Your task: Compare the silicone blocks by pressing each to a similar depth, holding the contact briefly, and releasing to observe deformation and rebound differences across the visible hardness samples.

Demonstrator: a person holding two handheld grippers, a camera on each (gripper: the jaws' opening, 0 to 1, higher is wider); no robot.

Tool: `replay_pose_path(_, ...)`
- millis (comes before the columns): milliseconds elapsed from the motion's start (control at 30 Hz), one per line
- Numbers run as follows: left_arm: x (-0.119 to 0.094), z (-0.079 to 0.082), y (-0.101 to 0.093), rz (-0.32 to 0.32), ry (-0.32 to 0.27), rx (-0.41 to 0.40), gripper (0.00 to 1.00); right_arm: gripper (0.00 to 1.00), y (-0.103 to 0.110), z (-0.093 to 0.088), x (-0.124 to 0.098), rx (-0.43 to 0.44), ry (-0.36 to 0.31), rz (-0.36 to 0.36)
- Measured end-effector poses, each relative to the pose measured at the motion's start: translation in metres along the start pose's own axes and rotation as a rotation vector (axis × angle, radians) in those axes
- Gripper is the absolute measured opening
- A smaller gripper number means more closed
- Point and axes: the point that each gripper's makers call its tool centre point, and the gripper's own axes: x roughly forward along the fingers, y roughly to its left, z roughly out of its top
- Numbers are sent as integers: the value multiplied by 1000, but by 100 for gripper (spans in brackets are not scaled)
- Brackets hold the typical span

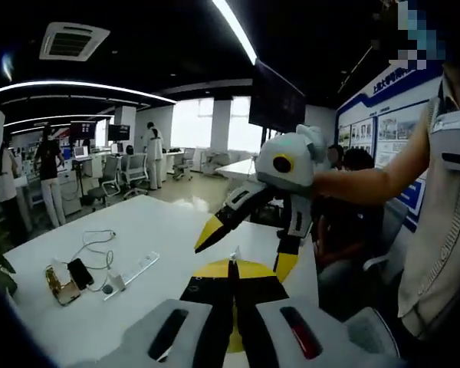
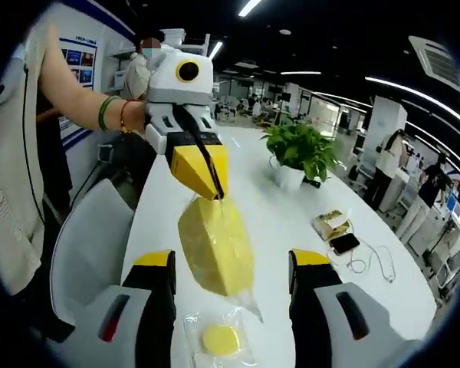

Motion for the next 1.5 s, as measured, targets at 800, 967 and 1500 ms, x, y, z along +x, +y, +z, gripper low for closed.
replay_pose_path(800, 9, 16, -23, -91, -15, 88, 0, 38, 21, -9, 22, 9, 114, 174)
replay_pose_path(967, 10, 13, -23, -96, -7, 97, 0, 30, 20, -13, 22, -10, 139, 170)
replay_pose_path(1500, 10, 6, -25, -101, 10, 125, 0, 12, 24, -18, 26, -19, 179, 175)
